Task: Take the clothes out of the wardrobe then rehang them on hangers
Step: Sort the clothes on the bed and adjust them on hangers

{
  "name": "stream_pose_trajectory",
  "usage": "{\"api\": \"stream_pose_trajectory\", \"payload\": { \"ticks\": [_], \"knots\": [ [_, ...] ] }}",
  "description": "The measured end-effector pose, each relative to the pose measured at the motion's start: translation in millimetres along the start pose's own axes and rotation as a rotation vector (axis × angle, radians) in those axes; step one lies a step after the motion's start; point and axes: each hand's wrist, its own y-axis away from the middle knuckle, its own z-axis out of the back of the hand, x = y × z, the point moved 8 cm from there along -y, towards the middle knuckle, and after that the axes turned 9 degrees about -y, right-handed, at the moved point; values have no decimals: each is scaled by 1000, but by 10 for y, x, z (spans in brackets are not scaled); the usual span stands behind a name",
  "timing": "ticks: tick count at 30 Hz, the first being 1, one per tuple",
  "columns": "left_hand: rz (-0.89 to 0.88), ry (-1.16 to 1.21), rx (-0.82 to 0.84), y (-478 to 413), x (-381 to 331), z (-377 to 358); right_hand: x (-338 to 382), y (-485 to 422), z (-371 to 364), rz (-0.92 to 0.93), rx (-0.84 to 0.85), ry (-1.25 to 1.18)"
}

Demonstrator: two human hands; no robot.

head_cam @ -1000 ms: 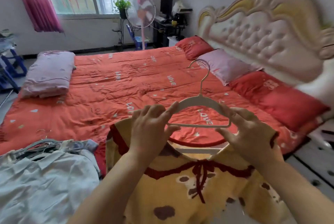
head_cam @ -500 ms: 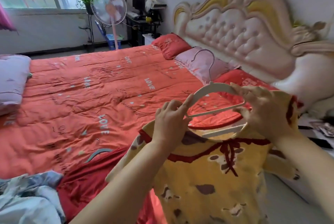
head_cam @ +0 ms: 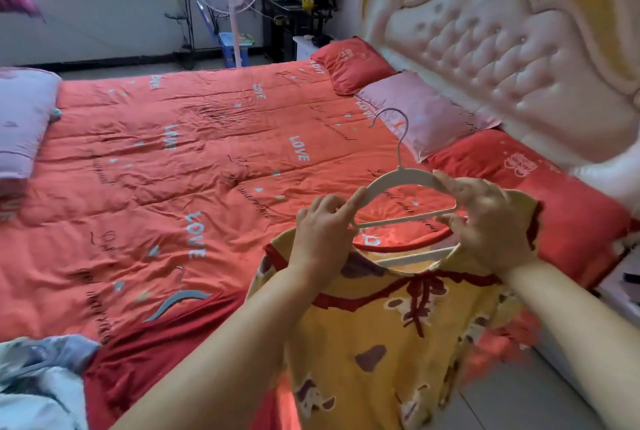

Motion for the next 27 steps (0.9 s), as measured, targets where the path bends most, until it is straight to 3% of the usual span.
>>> {"api": "stream_pose_trajectory", "payload": {
  "ticks": [8,21,27],
  "knots": [
    [216,-93,106,-430,822,-900,-730,-617,-1312,13,122,-132],
    [511,-129,336,-207,2034,-2489,-1685,-644,-3912,-231,433,-331],
    [720,-191,568,442,2408,-2968,-1660,-44,-4907,-390,901,-133]
  ]
}}
